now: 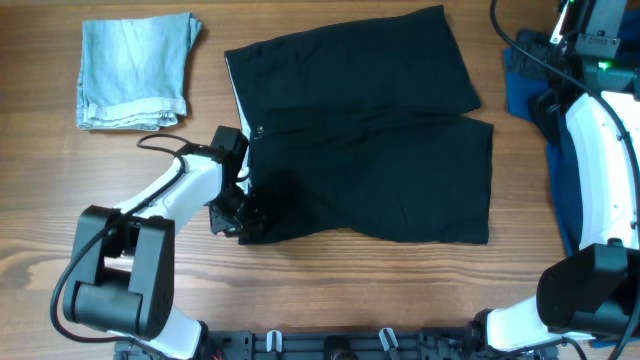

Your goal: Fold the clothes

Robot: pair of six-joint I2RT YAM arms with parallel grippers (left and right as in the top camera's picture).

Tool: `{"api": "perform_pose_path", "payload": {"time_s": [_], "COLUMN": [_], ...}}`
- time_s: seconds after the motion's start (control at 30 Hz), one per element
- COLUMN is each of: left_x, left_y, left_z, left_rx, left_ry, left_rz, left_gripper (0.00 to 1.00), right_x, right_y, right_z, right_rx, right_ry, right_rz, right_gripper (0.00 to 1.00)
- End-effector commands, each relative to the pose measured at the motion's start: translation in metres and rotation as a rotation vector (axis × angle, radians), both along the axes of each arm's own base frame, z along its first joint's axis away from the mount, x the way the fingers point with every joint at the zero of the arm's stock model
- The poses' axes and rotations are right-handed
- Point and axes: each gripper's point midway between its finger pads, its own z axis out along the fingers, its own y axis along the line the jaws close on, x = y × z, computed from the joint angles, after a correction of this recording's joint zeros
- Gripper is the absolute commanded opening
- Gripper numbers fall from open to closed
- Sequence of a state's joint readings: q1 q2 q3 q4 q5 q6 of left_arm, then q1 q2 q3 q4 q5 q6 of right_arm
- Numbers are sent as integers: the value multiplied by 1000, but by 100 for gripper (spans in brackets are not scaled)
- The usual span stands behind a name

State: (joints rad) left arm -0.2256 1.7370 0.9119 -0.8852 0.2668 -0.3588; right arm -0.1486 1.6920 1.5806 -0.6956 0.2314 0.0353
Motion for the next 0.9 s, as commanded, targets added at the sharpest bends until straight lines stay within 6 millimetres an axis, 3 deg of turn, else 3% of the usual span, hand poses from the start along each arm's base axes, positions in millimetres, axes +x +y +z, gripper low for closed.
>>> {"api": "perform_pose_path", "payload": {"time_s": [0.0, 0.13, 0.27, 0.37, 0.5, 0.7, 0.83, 0.87], "left_x": [-14, -3, 10, 18, 28, 35, 40, 40], "left_y": [4, -6, -26, -19, 2, 7, 5, 5], "left_z": [-11, 15, 68, 108, 140, 150, 144, 143], "left_rx": [22, -43, -163, -159, -72, -52, -51, -50], "left_ry": [44, -47, -224, -405, -591, -659, -644, -639], "left_rz": [17, 28, 39, 66, 114, 124, 122, 122], "left_gripper": [27, 26, 26, 27, 32, 34, 33, 33], "right_x": [0, 1, 0, 0, 3, 18, -5, -11], "right_y": [-3, -3, -3, -3, 0, 52, 110, 114], "right_z": [-5, -4, -5, -5, -4, -2, -11, -15], "right_rx": [-18, -18, -18, -18, 0, 216, 488, 515], "right_ry": [15, 15, 16, 16, 4, -58, 22, 50], "right_rz": [-6, -6, -6, -6, 7, 227, 429, 429], "right_gripper": [100, 100, 100, 100, 100, 100, 100, 100]}}
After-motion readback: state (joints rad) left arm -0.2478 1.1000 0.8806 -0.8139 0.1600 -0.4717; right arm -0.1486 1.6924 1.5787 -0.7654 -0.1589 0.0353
